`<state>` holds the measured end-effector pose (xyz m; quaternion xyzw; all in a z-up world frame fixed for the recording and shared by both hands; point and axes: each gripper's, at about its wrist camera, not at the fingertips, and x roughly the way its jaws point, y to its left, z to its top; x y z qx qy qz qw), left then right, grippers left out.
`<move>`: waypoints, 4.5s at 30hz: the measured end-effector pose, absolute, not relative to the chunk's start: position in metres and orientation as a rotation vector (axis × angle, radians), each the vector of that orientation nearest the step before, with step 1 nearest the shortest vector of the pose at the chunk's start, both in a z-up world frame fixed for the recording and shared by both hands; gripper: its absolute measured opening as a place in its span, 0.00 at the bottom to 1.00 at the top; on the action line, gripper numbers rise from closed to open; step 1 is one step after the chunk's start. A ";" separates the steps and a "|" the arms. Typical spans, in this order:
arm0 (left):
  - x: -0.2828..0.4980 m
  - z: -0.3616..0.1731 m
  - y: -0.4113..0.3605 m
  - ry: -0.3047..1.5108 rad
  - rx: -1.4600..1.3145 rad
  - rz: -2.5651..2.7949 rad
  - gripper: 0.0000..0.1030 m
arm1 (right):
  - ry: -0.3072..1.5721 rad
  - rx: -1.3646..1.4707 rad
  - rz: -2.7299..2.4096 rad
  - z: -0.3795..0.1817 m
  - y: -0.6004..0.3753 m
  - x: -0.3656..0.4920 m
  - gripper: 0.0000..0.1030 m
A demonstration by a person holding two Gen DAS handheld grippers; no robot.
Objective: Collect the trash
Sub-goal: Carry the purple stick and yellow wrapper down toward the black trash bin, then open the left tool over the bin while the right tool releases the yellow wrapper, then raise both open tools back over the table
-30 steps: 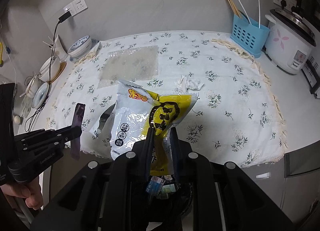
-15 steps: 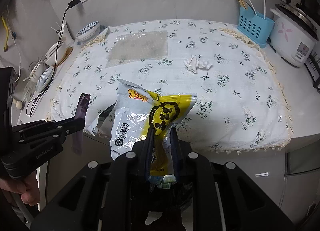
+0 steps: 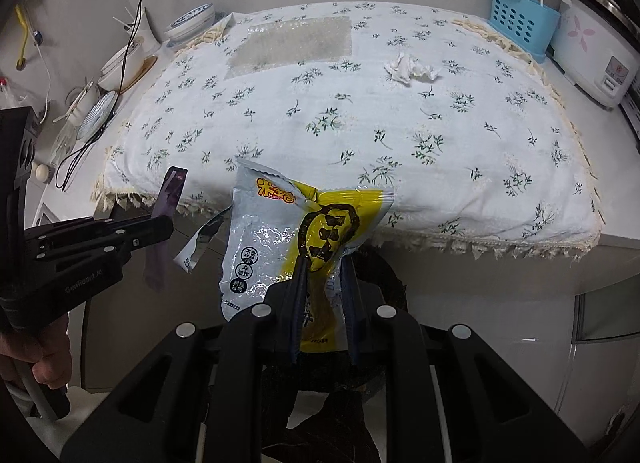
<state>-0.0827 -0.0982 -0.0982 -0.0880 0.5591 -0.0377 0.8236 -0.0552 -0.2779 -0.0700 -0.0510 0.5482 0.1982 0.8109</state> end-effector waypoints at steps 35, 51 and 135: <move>-0.086 -0.254 -0.132 1.324 -0.150 -0.150 0.09 | 1.392 -0.093 0.309 -0.230 -0.307 -0.068 0.16; -0.076 -0.277 -0.176 1.322 -0.120 -0.201 0.18 | 1.433 -0.048 0.221 -0.241 -0.352 -0.073 0.16; -0.041 -0.078 -0.043 1.119 -0.202 0.012 0.94 | 1.090 -0.098 0.294 -0.052 -0.261 0.000 0.92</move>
